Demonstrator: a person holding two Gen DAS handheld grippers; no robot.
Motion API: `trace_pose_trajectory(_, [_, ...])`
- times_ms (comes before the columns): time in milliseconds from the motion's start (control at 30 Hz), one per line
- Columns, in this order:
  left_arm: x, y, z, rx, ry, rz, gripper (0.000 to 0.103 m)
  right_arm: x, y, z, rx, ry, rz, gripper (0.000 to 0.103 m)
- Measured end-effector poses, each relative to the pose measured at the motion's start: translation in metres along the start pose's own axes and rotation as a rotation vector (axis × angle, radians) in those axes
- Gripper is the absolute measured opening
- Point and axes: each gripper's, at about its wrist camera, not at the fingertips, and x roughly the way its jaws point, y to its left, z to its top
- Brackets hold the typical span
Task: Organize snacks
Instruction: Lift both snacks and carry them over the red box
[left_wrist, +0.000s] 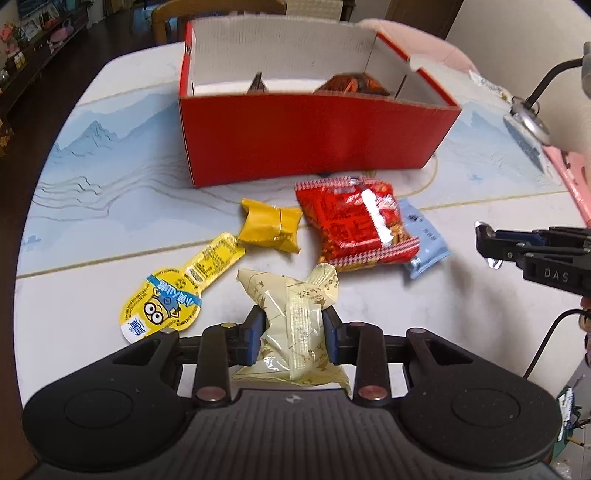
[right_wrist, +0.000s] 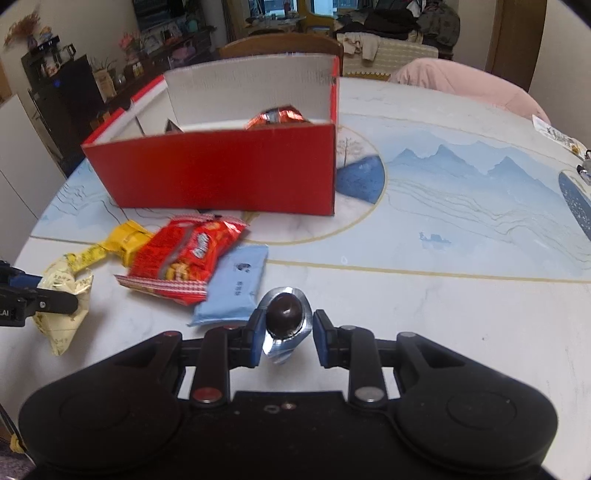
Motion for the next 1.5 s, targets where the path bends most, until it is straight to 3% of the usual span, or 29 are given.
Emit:
trace_pose_trajectory(467, [-0.058,0.005,0.032,0.011,-0.156,-0.011,0.032,-0.053,0.029,0.037,-0.026,-0.132,0.023,0.027])
trace_pose_trajectory(900, [-0.082,0.007,0.092,0.028,-0.269,0.014,0.032,-0.057,0.037,0.104,-0.068,-0.219,0.019,0.027])
trace_pose_trajectory(1167, [-0.071,0.011,0.133,0.025,-0.265,0.041,0.032,-0.037,0.027,0.139,-0.051,-0.217,0.011,0.027])
trace_pose_trajectory(1500, [-0.03,0.018,0.179,0.025,-0.196,0.085,0.032,0.006,0.016,0.167,-0.03,-0.13,0.019,0.027])
